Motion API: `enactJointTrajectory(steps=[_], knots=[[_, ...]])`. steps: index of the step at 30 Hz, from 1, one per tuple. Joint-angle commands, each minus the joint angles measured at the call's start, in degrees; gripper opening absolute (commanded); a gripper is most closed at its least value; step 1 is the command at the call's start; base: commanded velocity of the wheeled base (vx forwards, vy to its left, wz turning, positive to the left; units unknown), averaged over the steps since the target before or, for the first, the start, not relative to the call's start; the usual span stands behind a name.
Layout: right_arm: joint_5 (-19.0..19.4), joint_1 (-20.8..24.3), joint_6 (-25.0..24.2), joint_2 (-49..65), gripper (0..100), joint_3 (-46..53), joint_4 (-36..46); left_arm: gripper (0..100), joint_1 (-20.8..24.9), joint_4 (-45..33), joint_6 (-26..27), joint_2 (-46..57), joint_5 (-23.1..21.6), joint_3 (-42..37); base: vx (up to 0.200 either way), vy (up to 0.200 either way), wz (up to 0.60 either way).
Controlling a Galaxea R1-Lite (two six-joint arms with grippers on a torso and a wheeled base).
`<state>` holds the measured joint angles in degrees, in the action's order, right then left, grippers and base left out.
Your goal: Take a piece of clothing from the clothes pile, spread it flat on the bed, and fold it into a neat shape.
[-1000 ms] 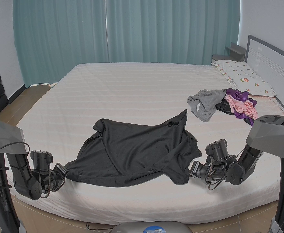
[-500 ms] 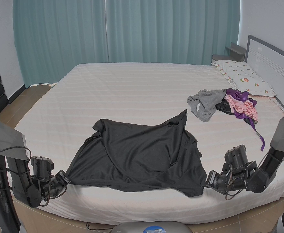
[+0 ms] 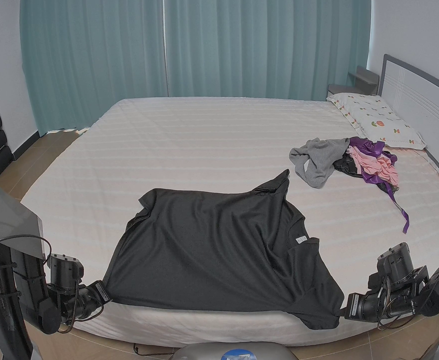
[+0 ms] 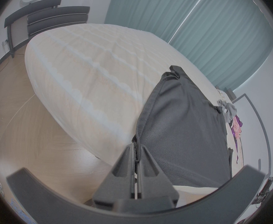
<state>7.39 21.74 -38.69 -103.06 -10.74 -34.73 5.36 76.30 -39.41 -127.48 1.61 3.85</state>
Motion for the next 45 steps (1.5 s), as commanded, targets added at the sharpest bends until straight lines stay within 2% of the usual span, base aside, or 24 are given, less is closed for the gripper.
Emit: enactJointTrajectory(steps=[1, 7, 8, 13, 20, 25, 29, 32, 37, 45], knots=[[0.0, 0.1, 0.7, -0.5, 0, 1.3, 0.0, 0, 1.8, -0.1, 0.1, -0.5, 0.1, -1.5, 0.0, 0.0, 0.0], [0.0, 0.5, 3.3, -4.6, 0, 1.2, -0.3, 0, 3.7, -0.3, 1.3, -0.8, 0.1, -2.7, 0.0, 0.0, 0.0], [0.0, 0.5, 3.3, -4.6, 100, 1.2, -0.3, 0, 3.7, -0.3, 1.3, -0.8, 0.1, -2.7, 0.0, 0.0, 0.0], [0.5, 0.0, 4.2, -5.3, 100, -0.2, -0.6, 0, 3.7, 0.0, 1.3, -0.7, 0.1, -2.8, 0.0, 0.0, 0.0], [0.3, -4.5, 8.0, -8.2, 100, -3.9, -2.0, 0, 3.7, 0.1, 1.4, -1.7, 0.1, -2.6, 0.0, 0.0, 0.0], [1.0, -7.9, 13.9, -17.9, 100, -3.2, -17.9, 0, 3.6, 0.1, 2.2, -1.8, 0.1, -2.8, 0.0, 0.0, 0.0], [3.9, -9.3, 14.4, -24.1, 100, -2.4, -30.5, 0, 3.5, 0.1, 2.2, -1.9, 0.1, -2.8, 0.0, 0.0, 0.0], [5.9, -10.9, 14.7, -26.8, 100, -2.5, -34.7, 0, 3.5, 0.1, 2.2, -1.9, 0.1, -2.8, 0.0, 0.0, 0.0], [8.9, -14.0, 15.3, -28.5, 100, -3.3, -35.5, 0, 3.4, 0.1, 2.2, -1.9, 0.1, -2.7, 0.0, 0.0, 0.0], [11.1, -15.1, 15.0, -29.9, 100, -5.4, -35.7, 0, 3.4, 0.1, 2.2, -1.9, 0.1, -2.6, 0.0, 0.0, 0.0]])
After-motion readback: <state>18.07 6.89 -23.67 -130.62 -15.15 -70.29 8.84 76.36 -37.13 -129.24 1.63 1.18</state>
